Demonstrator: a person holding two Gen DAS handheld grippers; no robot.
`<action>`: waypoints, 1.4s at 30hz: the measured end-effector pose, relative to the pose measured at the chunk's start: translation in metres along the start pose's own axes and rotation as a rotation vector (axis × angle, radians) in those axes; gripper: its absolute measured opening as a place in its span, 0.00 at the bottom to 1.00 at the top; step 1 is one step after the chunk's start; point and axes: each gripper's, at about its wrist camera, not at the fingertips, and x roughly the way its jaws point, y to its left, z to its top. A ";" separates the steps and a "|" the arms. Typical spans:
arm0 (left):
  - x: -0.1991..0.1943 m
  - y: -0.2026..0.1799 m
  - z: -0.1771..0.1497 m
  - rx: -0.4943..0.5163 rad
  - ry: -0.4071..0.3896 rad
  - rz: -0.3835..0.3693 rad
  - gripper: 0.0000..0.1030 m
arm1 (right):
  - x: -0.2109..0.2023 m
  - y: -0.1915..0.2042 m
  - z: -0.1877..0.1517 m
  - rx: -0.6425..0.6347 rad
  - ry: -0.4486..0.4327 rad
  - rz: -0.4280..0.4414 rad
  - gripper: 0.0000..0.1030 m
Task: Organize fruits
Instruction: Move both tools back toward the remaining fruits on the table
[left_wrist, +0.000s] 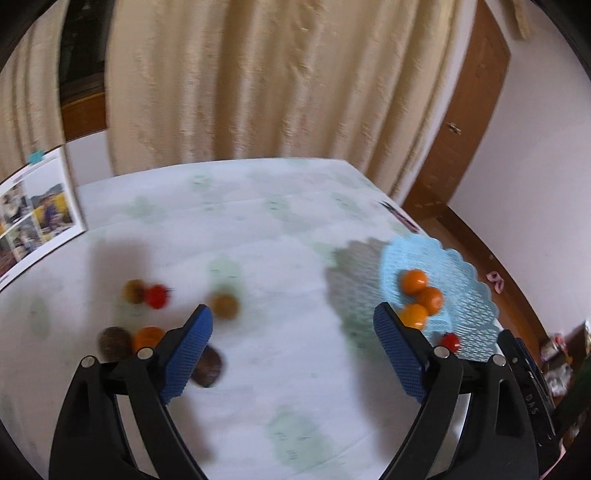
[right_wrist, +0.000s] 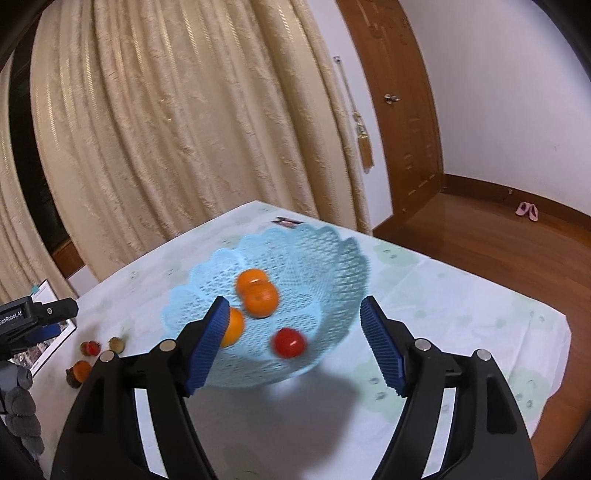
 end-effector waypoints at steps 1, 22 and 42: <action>-0.003 0.008 0.000 -0.011 -0.004 0.012 0.86 | 0.001 0.004 -0.001 -0.006 0.003 0.007 0.73; -0.023 0.140 -0.016 -0.196 0.011 0.214 0.86 | 0.028 0.128 -0.038 -0.258 0.231 0.318 0.74; -0.047 0.173 -0.010 -0.254 -0.043 0.287 0.86 | 0.099 0.289 -0.096 -0.719 0.455 0.609 0.74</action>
